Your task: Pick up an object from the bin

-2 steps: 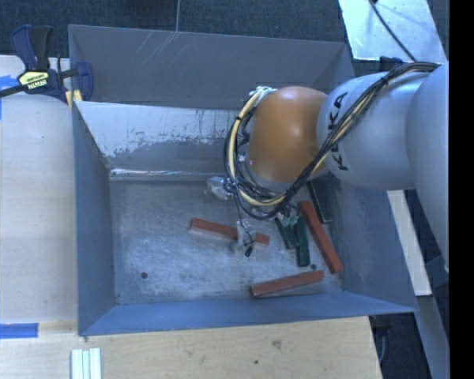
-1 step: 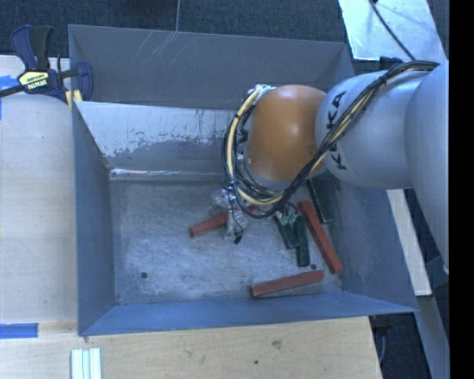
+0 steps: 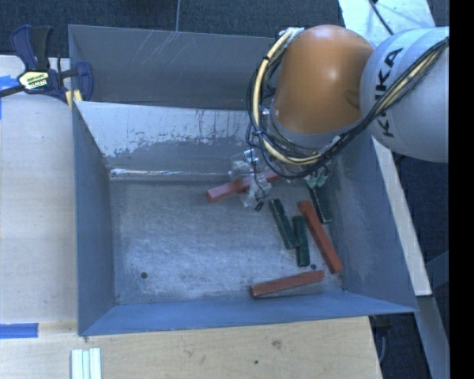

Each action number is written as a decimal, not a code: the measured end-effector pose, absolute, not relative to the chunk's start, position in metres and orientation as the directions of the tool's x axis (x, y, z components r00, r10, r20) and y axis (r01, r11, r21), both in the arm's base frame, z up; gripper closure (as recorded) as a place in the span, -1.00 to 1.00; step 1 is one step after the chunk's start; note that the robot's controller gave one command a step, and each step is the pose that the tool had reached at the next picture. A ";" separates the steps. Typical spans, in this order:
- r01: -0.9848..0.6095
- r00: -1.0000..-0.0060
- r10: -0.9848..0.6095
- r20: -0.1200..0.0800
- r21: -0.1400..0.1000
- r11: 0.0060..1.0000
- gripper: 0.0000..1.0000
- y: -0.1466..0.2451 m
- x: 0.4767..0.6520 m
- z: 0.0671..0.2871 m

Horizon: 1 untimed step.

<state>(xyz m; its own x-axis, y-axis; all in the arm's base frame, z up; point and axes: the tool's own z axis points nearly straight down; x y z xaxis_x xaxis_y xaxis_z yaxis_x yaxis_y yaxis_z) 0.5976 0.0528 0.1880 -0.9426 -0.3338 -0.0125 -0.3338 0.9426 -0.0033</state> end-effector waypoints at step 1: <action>-0.347 -0.938 -0.347 -0.013 -0.004 0.938 1.00 0.046 0.602 0.269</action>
Offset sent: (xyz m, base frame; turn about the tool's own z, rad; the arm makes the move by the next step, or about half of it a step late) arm 0.0017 -0.0059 0.0747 -0.0166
